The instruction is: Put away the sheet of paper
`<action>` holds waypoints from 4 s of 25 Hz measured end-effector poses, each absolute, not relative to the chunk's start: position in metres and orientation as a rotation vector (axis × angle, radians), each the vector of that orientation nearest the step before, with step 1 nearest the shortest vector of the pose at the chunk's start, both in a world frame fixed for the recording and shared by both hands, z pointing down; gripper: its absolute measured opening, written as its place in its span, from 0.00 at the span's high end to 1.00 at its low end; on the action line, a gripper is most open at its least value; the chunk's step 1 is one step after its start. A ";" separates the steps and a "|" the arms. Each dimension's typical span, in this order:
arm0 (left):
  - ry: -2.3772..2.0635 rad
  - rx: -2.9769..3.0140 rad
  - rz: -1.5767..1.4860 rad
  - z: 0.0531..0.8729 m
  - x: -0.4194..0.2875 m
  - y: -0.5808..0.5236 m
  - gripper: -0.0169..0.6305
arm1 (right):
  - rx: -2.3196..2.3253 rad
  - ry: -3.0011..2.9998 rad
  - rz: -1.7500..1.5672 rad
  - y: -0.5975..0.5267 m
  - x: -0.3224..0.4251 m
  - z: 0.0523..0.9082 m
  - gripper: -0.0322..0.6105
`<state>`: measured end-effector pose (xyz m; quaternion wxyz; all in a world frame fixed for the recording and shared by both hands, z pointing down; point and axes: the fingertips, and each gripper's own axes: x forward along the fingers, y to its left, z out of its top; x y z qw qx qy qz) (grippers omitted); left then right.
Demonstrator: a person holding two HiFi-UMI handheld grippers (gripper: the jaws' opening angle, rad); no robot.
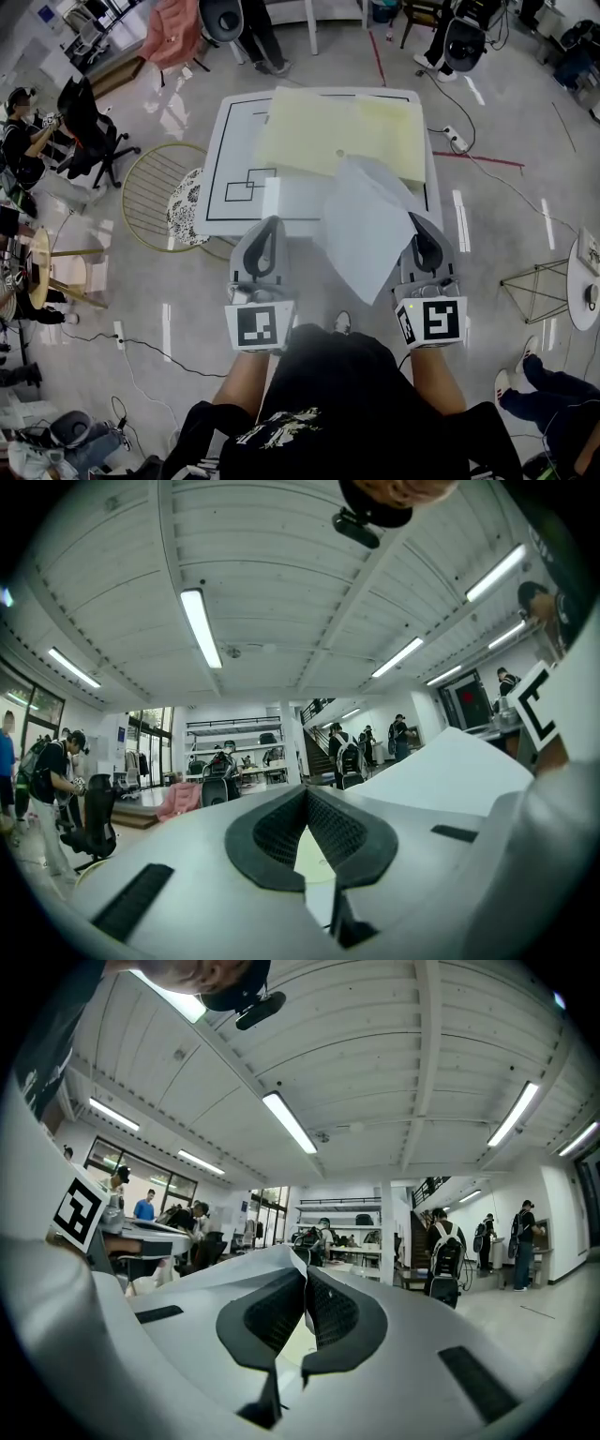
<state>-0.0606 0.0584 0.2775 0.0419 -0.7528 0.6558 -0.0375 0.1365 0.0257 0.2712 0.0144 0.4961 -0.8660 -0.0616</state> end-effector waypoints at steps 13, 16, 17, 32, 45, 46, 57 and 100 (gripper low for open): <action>2.025 -2.291 -0.186 0.291 -0.066 0.015 0.97 | 1.505 -2.731 -0.137 -0.018 0.132 0.285 0.95; 2.016 -2.302 -0.177 0.294 -0.070 -0.001 0.97 | 1.505 -2.720 -0.136 -0.029 0.128 0.288 0.95; 2.010 -2.309 -0.173 0.295 -0.070 -0.007 0.97 | 1.503 -2.717 -0.139 -0.034 0.126 0.287 0.95; 2.033 -2.376 -0.228 0.322 -0.127 -0.122 0.97 | 1.401 -2.729 -0.028 -0.143 0.052 0.305 0.95; 1.922 -2.529 -0.204 0.345 -0.170 -0.206 0.97 | 1.419 -2.619 0.112 -0.207 0.011 0.340 0.95; 1.910 -2.541 -0.197 0.346 -0.169 -0.209 0.97 | 1.425 -2.609 0.148 -0.208 0.014 0.344 0.95; 1.859 -2.636 -0.252 0.362 -0.143 -0.224 0.97 | 1.463 -2.527 0.456 -0.228 0.043 0.375 0.95; 1.984 -2.593 -0.489 0.396 -0.101 -0.247 0.97 | 0.608 -2.103 1.182 -0.304 0.021 0.617 0.95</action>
